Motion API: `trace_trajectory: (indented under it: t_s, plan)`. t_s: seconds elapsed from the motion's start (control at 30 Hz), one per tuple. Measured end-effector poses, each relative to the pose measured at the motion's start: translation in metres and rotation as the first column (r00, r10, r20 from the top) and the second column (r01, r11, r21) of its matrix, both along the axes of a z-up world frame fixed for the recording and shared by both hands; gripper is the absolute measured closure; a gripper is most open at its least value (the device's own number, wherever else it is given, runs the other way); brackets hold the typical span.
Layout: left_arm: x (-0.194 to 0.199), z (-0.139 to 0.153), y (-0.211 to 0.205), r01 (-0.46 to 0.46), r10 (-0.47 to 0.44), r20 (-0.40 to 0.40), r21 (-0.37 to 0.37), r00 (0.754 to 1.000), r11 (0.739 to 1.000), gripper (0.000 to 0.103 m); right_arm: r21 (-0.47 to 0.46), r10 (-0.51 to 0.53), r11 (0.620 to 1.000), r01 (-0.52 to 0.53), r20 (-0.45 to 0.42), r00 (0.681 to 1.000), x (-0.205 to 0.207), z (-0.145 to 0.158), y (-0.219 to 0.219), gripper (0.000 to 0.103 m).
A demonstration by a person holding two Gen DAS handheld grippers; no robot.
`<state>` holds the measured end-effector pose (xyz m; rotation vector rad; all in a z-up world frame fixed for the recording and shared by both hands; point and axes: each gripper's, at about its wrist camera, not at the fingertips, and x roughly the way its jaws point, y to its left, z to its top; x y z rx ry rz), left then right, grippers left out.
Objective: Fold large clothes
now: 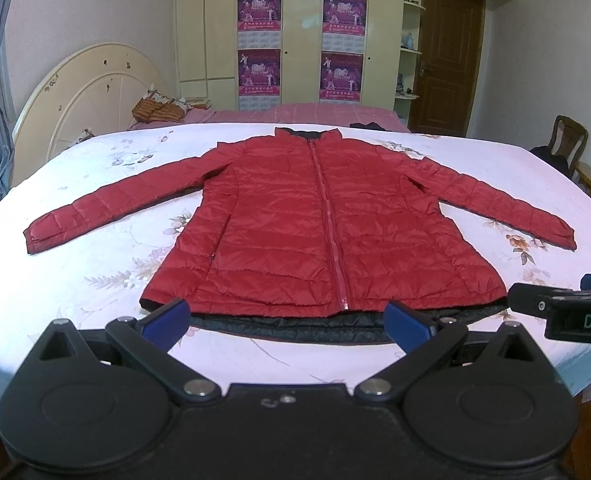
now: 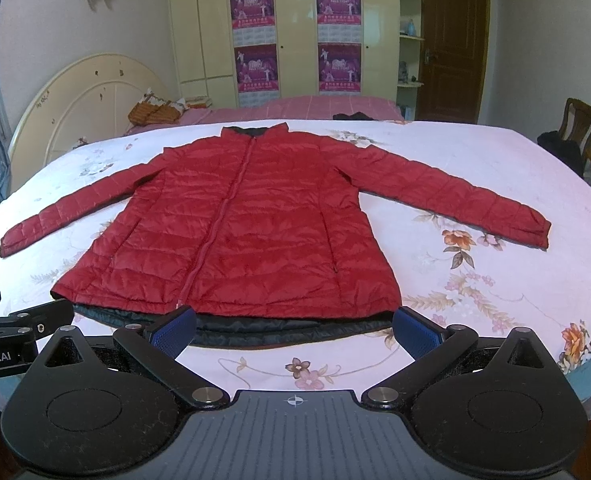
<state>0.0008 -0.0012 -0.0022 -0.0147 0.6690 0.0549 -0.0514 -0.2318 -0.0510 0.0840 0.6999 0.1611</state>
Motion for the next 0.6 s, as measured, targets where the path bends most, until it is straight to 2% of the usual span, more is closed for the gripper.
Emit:
trace_trajectory:
  t_s: [0.37, 0.5, 0.6]
  plan:
    - [0.004, -0.001, -0.002, 0.019, -0.019, 0.005, -0.003, 1.0, 1.0, 0.0, -0.003, 0.006, 1.0, -0.006, 0.001, 1.0, 0.002, -0.001, 0.0, 0.0]
    - [0.014, 0.002, -0.004, 0.036, -0.037, 0.022, 0.017, 0.999, 0.999, 0.0, -0.004, -0.007, 1.0, 0.007, 0.0, 1.0, 0.018, -0.005, 0.0, 0.0]
    - [0.03, 0.003, -0.002, 0.045, -0.045, 0.03, 0.006, 0.999, 0.999, 0.0, 0.004, -0.018, 1.0, 0.018, 0.007, 1.0, 0.034, -0.005, -0.002, 0.0]
